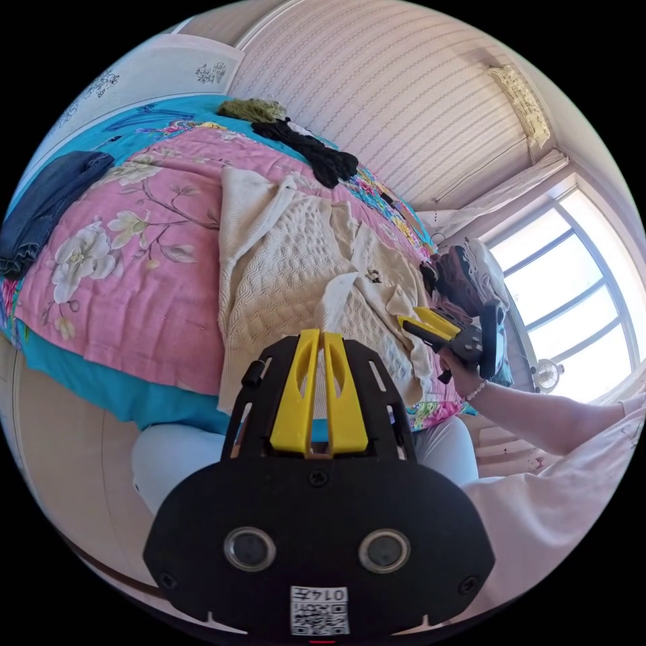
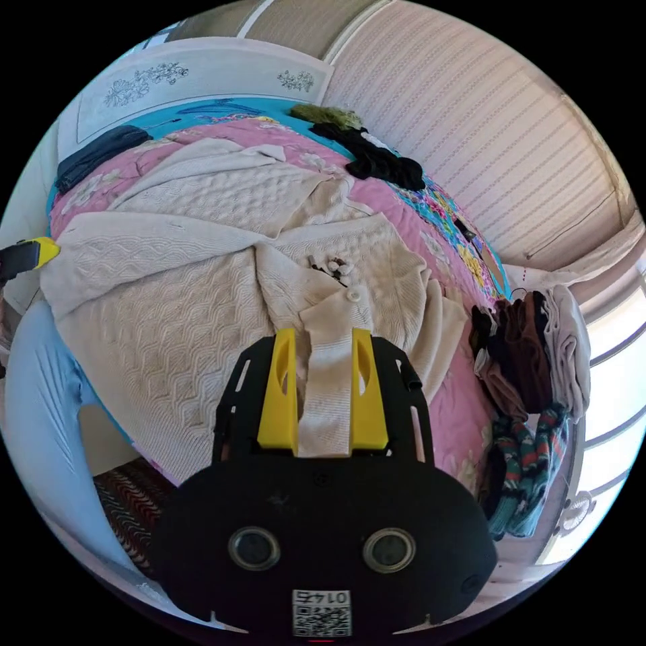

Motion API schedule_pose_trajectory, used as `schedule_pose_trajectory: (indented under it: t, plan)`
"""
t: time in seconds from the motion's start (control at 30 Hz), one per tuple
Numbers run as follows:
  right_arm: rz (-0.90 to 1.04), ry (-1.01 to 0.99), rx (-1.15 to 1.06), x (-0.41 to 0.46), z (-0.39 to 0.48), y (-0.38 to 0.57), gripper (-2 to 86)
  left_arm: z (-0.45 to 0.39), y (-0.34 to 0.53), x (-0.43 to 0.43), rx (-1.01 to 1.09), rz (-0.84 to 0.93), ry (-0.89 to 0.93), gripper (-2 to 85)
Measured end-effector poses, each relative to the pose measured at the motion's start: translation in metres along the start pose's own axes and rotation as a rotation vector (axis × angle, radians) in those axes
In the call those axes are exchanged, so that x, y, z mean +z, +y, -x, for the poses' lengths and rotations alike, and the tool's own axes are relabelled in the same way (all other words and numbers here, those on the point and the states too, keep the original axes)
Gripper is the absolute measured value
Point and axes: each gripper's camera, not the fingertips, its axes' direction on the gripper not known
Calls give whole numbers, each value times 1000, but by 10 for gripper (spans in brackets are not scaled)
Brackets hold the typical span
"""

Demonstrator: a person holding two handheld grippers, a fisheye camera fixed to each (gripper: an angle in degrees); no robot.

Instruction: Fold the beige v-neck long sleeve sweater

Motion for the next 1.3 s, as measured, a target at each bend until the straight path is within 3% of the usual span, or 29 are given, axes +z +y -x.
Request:
schedule_pose_trajectory:
  t: [0.2, 0.3, 0.47, 0.57, 0.83, 0.93, 1.13, 1.3]
  plan:
    - [148, 77, 60, 15, -32, 0, 20, -13, 0, -1, 50, -11, 16, -10]
    - [63, -72, 78, -11, -49, 8, 6, -21, 0, -2, 79, -28, 42, -10]
    - [-115, -549, -69, -75, -42, 40, -1, -38, 2, 3, 139, -26, 62, -10]
    - [-82, -606, -175, -73, -21, 55, -1, -46, 4, 11, 172, -3, 62, -10]
    - [-3, -849, -194, -65, -42, 61, 3, -64, 4, 32, 200, 22, 103, -10]
    - [42, -856, -223, -61, -51, 64, 16, -70, 4, 48, 218, 53, 125, -9]
    - [54, -857, -166, -64, -74, 79, 69, -83, 23, 117, 329, 387, 129, -2]
    - [27, -673, -35, -73, -111, 107, 86, -88, 33, 128, 316, 331, 75, 9]
